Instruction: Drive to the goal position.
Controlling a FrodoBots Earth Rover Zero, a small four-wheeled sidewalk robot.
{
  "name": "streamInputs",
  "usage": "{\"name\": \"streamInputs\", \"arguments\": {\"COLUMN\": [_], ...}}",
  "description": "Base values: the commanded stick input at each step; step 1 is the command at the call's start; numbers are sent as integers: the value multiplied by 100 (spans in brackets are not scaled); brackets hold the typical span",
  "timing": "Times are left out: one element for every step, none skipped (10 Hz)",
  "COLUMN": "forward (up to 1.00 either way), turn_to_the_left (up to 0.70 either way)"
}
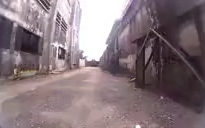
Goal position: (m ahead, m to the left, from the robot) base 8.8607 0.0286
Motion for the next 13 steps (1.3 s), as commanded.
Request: {"name": "streamInputs", "arguments": {"forward": [100, 100, 100, 100, 100, 100, 100, 100, 100, 100, 100, 100, 100], "turn_to_the_left": [2, 2, 2, 2, 2, 2, 2, 2, 2, 2, 2, 2, 2]}}
